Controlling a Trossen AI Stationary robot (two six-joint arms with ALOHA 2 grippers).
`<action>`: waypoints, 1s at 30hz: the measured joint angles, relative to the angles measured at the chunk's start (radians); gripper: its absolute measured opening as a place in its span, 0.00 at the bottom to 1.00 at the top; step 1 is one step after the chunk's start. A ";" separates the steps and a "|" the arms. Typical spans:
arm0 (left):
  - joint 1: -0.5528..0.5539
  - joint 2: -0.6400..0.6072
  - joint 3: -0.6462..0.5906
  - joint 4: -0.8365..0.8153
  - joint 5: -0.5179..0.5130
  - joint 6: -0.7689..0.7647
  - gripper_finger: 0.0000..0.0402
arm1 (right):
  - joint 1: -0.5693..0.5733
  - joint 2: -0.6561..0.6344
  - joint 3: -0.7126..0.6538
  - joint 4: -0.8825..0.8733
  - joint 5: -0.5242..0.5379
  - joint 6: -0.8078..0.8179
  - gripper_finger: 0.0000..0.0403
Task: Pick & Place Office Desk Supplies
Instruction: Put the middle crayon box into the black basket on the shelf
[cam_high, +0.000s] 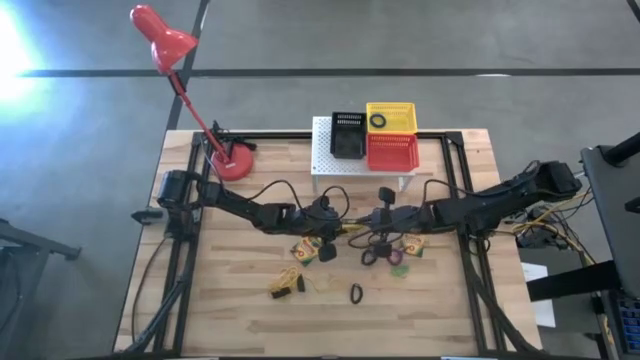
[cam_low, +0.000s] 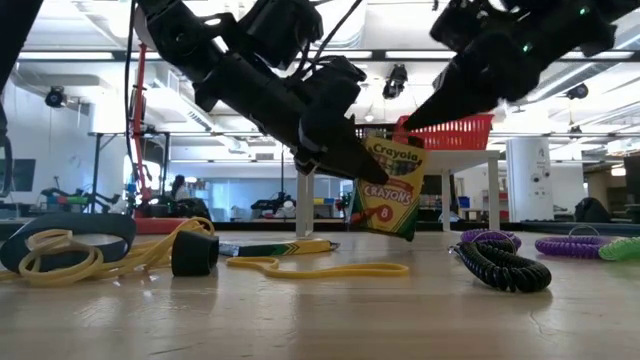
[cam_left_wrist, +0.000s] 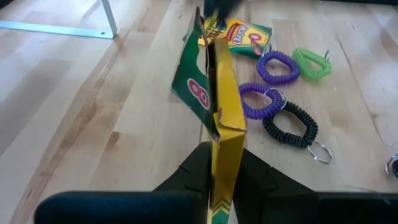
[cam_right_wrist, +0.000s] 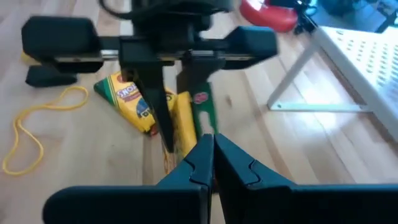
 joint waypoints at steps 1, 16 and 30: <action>0.000 0.000 0.000 0.000 0.000 0.000 0.12 | -0.001 -0.020 0.000 -0.032 0.001 0.024 0.02; 0.000 0.000 0.000 0.090 0.001 -0.014 0.12 | 0.000 -0.062 -0.331 0.442 -0.128 0.253 0.35; -0.002 0.000 0.001 0.132 0.035 -0.022 0.12 | -0.001 0.097 -0.275 0.682 -0.130 0.137 0.29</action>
